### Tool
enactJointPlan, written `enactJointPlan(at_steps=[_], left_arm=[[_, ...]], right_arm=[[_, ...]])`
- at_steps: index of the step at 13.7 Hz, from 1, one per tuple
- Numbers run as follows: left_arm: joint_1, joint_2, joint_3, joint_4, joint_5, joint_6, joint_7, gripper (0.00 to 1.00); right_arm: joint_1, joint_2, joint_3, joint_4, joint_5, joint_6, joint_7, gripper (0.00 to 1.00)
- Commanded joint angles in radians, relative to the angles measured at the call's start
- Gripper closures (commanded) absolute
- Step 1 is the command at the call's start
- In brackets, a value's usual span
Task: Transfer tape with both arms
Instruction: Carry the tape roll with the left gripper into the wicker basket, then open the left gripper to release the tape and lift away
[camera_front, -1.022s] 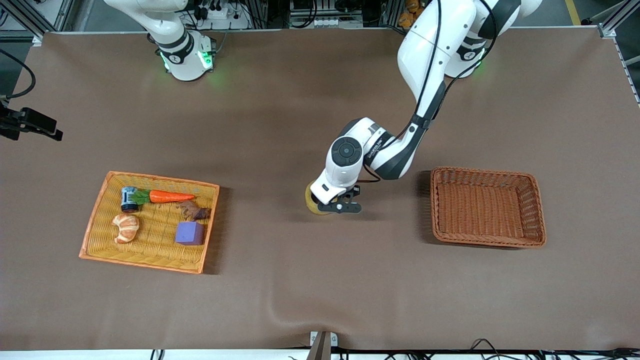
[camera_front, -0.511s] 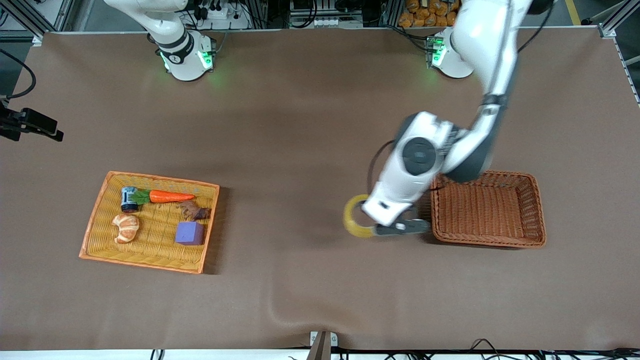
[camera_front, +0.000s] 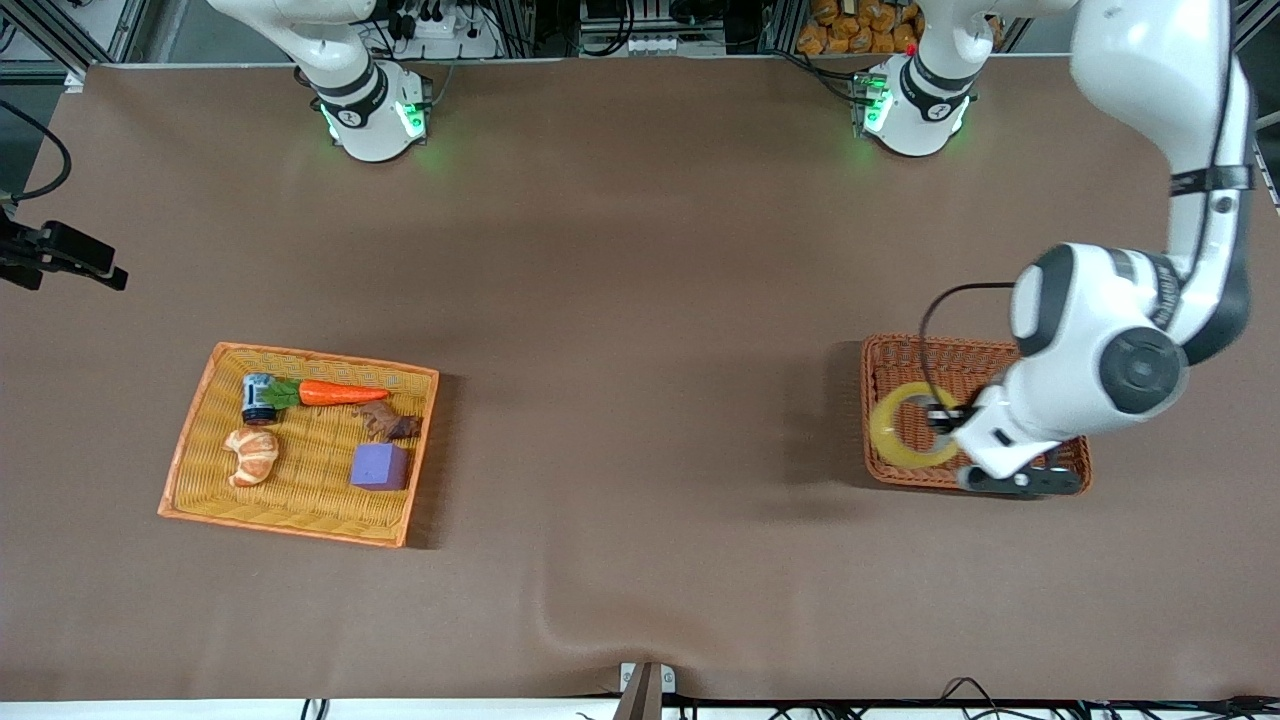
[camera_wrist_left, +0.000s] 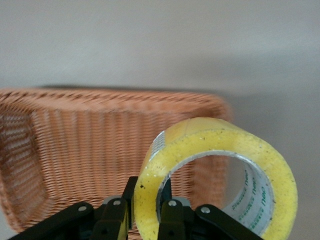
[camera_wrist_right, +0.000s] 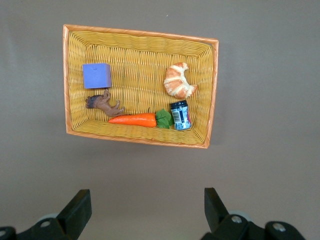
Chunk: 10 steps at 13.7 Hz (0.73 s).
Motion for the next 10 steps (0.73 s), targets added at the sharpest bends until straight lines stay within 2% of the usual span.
enactJointPlan(at_steps=[1,4,7,8,9,10], left_arm=[[0.023,-0.041,-0.017,-0.128,0.004,0.071,0.011,1.00],[0.073,-0.039,-0.017,-0.222,0.005,0.149,0.044,1.00],[0.083,-0.013,-0.016,-0.228,0.021,0.167,0.052,1.00],[0.086,0.007,-0.014,-0.216,0.019,0.167,0.052,0.78],[0.091,0.018,-0.014,-0.208,0.019,0.167,0.052,0.30],[0.092,0.015,-0.014,-0.207,0.022,0.167,0.060,0.00]], right_arm=[[-0.022,-0.007,0.006,0.005,0.003,-0.002,-0.002,0.00],[-0.021,-0.007,0.006,0.005,0.002,-0.001,-0.002,0.00],[-0.022,-0.007,0.006,0.007,0.002,-0.001,-0.002,0.00],[-0.022,-0.007,0.006,0.008,0.002,-0.001,-0.002,0.00],[-0.022,-0.007,0.006,0.010,0.002,-0.001,-0.002,0.00],[-0.025,-0.009,0.005,0.010,0.002,-0.002,-0.002,0.00]])
